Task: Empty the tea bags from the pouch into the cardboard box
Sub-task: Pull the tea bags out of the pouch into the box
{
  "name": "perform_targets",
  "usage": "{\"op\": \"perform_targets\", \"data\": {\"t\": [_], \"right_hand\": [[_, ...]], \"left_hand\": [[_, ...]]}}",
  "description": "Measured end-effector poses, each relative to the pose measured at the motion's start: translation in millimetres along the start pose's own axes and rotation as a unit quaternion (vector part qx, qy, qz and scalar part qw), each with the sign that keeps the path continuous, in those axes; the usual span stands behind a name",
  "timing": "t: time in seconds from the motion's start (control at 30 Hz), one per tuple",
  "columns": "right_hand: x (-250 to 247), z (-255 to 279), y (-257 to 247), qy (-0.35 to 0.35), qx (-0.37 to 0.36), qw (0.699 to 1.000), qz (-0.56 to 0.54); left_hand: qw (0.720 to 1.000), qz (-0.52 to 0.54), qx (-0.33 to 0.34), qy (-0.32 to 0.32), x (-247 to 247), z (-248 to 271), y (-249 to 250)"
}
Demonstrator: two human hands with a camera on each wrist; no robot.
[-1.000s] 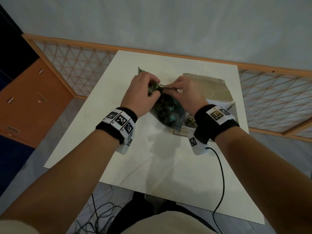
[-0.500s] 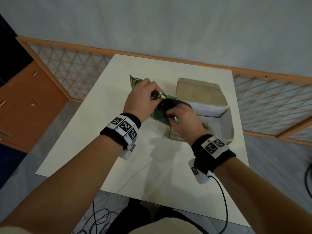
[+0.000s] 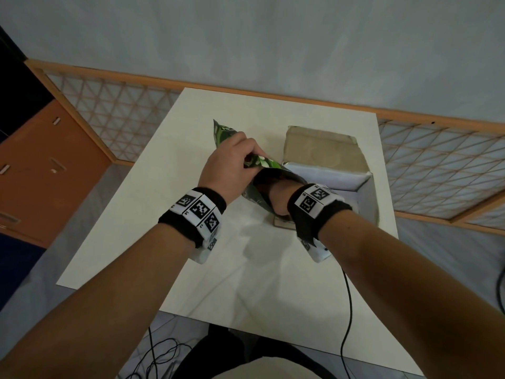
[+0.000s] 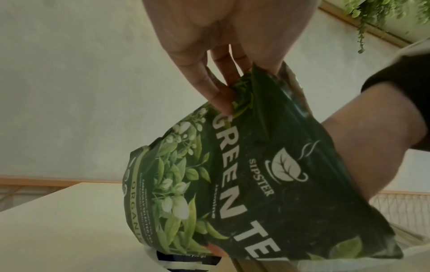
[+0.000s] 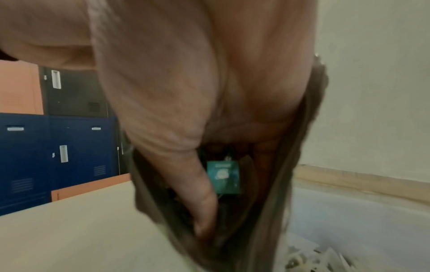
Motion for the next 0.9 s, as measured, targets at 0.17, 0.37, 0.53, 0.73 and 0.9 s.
{"op": "perform_targets", "data": {"t": [0.17,0.37,0.53,0.73,0.9], "right_hand": [[-10,-1,-1,0.063,-0.001,0.997,-0.036],[-20,7,10,0.124,0.011,0.991,-0.047],[-46,27,32,0.210,-0.031,0.967,-0.142],[-69,66,63,0.260,-0.012,0.933,-0.248],[-82,92,90,0.321,-0.004,0.903,-0.287]], "left_hand": [[1.000,0.009,-0.013,0.013,-3,-5,-2],[0.999,-0.006,-0.020,0.024,-1,-11,5],[0.998,-0.044,-0.017,0.041,3,-19,12],[0.994,-0.101,-0.003,0.045,14,-37,26],[0.990,-0.142,-0.004,0.028,24,-53,34]]}}
Point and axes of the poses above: each hand's wrist, its own z-axis away from the middle knuckle, its own x-axis out of the palm, y = z × x, the point moved 4 cm from there along -z, towards the middle knuckle, and after that the axes turned 4 degrees about y, right-handed, at the moved point
